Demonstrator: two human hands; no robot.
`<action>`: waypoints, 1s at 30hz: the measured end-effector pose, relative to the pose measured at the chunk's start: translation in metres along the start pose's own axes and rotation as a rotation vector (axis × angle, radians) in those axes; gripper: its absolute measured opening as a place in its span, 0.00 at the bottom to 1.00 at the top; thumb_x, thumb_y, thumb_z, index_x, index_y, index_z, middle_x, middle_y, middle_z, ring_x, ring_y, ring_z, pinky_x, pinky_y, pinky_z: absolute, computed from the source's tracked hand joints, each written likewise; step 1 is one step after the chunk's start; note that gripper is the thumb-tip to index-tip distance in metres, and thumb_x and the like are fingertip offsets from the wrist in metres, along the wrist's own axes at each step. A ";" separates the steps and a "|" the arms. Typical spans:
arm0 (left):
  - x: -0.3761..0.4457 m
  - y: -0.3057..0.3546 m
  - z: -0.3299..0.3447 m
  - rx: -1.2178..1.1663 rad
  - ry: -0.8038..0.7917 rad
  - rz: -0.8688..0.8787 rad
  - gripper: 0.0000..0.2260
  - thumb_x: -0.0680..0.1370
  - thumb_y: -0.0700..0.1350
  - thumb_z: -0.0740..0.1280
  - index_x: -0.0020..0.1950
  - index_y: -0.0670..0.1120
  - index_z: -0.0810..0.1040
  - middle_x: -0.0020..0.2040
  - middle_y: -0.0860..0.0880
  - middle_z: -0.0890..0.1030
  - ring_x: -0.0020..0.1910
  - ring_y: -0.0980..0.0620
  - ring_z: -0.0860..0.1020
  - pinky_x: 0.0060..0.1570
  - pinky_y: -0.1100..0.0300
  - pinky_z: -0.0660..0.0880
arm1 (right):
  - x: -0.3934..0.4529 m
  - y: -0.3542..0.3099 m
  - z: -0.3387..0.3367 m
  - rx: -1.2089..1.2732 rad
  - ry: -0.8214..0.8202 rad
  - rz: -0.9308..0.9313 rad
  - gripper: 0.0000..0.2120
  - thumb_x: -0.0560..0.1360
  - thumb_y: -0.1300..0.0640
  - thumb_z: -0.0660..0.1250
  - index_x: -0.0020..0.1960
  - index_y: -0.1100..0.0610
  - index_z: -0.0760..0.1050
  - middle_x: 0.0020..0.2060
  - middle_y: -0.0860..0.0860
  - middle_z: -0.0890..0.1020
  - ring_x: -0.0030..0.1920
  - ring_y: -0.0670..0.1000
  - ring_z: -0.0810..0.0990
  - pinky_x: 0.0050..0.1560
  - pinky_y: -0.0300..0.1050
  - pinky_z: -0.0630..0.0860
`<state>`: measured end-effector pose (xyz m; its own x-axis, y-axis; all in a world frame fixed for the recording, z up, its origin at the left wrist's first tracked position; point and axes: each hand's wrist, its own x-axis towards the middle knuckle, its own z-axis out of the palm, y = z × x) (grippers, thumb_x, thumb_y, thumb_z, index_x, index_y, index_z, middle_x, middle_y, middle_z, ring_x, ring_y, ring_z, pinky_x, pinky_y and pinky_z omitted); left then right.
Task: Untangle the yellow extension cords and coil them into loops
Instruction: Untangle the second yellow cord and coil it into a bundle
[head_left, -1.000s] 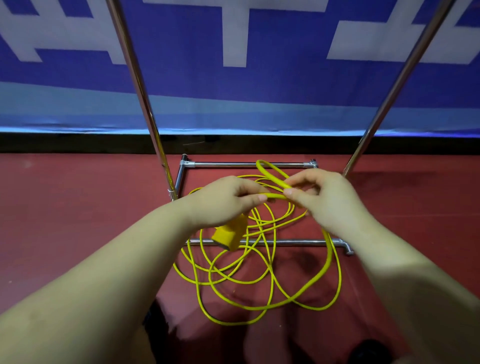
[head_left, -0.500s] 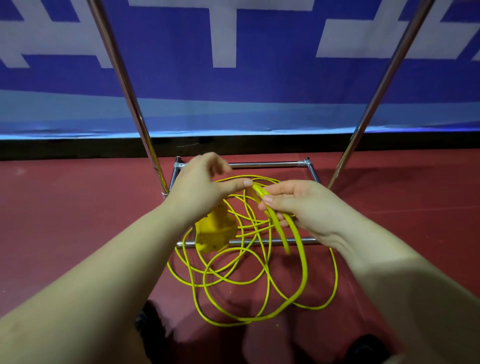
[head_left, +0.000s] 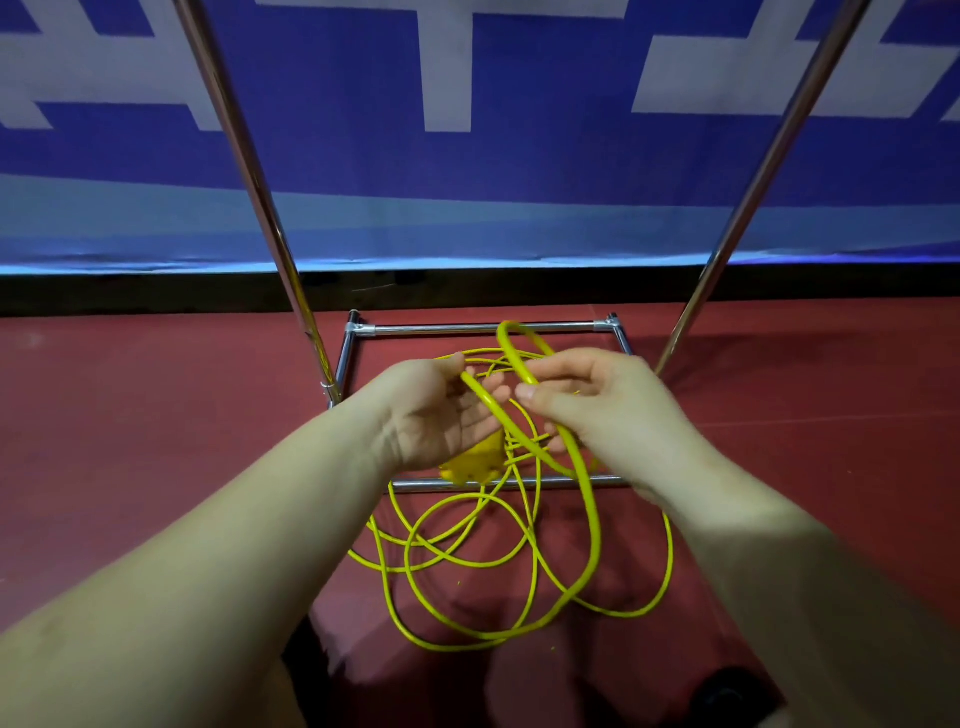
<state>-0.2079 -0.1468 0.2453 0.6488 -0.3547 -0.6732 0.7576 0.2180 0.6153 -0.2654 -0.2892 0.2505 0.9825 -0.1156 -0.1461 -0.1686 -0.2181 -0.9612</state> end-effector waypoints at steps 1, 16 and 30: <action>0.002 0.001 -0.003 0.011 0.008 0.014 0.16 0.83 0.47 0.52 0.37 0.46 0.68 0.27 0.49 0.80 0.25 0.54 0.80 0.38 0.58 0.75 | 0.002 0.000 -0.004 -0.024 0.048 -0.012 0.07 0.71 0.61 0.71 0.48 0.55 0.78 0.31 0.49 0.78 0.25 0.40 0.74 0.29 0.36 0.77; -0.002 0.011 -0.018 0.440 -0.038 0.142 0.16 0.83 0.47 0.53 0.45 0.43 0.78 0.27 0.52 0.77 0.22 0.60 0.70 0.23 0.69 0.70 | 0.015 0.000 -0.013 0.073 0.084 0.132 0.03 0.71 0.62 0.71 0.44 0.59 0.79 0.34 0.53 0.79 0.32 0.48 0.76 0.36 0.42 0.78; -0.002 0.001 0.002 0.113 -0.039 0.250 0.13 0.82 0.43 0.54 0.41 0.44 0.74 0.36 0.45 0.82 0.36 0.51 0.80 0.41 0.58 0.76 | -0.003 -0.001 0.023 0.031 -0.265 0.156 0.07 0.78 0.56 0.62 0.41 0.56 0.72 0.31 0.50 0.79 0.30 0.43 0.78 0.31 0.34 0.75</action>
<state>-0.2084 -0.1475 0.2479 0.8100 -0.3378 -0.4794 0.5597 0.2011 0.8039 -0.2666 -0.2665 0.2462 0.9319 0.1125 -0.3449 -0.3210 -0.1878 -0.9283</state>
